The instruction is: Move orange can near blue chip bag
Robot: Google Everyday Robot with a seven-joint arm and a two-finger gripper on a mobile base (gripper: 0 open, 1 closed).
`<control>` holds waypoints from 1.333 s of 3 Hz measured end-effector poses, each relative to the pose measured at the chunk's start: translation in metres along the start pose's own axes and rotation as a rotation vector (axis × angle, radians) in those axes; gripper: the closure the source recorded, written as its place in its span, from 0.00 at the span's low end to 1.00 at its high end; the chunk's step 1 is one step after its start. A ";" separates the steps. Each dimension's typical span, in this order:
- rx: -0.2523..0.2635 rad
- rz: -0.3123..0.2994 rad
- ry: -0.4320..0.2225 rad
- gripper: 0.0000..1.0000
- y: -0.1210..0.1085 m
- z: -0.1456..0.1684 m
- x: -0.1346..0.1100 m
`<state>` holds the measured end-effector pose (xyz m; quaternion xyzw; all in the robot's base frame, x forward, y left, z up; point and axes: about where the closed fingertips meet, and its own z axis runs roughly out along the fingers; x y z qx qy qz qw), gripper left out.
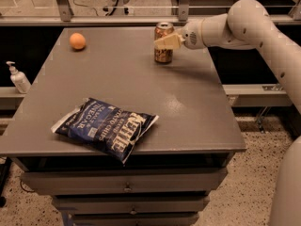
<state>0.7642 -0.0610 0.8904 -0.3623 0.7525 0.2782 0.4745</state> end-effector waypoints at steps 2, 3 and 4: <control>-0.088 -0.006 -0.064 0.87 0.029 -0.038 -0.025; -0.100 -0.006 -0.058 1.00 0.032 -0.035 -0.023; -0.100 -0.006 -0.058 1.00 0.032 -0.035 -0.023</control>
Offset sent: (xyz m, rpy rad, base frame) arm -0.0709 -0.0184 0.0777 0.1059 -0.0409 0.1633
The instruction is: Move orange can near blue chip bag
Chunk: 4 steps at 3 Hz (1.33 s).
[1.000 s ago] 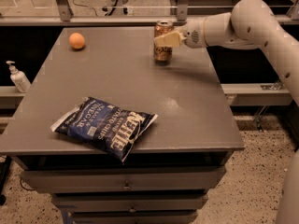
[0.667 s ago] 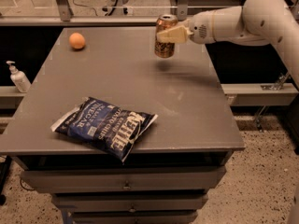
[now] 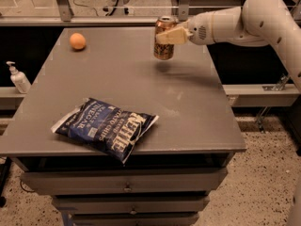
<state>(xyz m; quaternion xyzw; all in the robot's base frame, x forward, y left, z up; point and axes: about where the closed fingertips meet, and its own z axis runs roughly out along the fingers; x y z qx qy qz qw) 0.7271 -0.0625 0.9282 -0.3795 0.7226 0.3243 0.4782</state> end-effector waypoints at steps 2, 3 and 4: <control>-0.073 -0.104 0.056 1.00 0.031 0.019 -0.001; -0.125 -0.170 0.066 1.00 0.066 0.022 0.006; -0.168 -0.201 0.046 1.00 0.099 0.019 0.018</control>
Offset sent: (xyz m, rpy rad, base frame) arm -0.0426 0.0535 -0.0082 -0.1813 -0.1007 0.2068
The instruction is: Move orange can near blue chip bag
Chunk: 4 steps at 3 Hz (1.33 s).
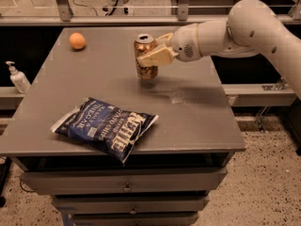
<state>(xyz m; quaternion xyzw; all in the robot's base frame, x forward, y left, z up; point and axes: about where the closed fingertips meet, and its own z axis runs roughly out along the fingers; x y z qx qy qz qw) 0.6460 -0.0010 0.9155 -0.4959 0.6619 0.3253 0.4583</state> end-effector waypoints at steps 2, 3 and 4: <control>-0.073 -0.037 -0.055 1.00 0.056 0.000 0.012; -0.113 -0.028 -0.082 1.00 0.077 0.002 0.008; -0.155 0.002 -0.082 1.00 0.094 0.006 0.017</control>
Offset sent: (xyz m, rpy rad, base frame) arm -0.0835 0.0159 -0.0134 0.0861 -0.0294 0.1147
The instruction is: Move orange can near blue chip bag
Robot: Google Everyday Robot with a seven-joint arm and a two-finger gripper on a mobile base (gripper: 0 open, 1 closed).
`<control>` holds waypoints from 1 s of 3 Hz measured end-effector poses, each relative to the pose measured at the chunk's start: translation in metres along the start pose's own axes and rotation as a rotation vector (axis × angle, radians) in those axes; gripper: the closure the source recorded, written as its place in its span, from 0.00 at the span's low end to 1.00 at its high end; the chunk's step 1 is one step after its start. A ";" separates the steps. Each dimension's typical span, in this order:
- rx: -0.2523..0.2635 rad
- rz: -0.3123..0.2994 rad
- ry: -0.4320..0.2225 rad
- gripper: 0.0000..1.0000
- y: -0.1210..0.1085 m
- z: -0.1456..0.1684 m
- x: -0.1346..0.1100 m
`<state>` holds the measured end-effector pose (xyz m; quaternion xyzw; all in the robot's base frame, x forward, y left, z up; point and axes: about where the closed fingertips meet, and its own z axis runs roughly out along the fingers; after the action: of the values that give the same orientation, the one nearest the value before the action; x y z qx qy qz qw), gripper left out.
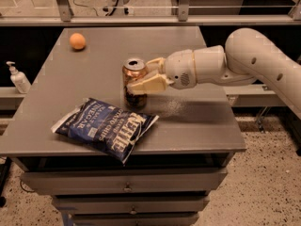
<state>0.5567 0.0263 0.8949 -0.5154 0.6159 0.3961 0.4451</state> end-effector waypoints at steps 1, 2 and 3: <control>-0.035 0.028 0.007 1.00 0.010 0.005 0.009; -0.069 0.046 0.015 0.82 0.016 0.010 0.014; -0.094 0.048 0.022 0.59 0.019 0.013 0.016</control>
Offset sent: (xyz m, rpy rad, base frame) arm -0.0195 0.0083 -0.0231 -0.0065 0.0997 0.0762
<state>0.5386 0.0374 0.8761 -0.5253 0.6134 0.4296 0.4040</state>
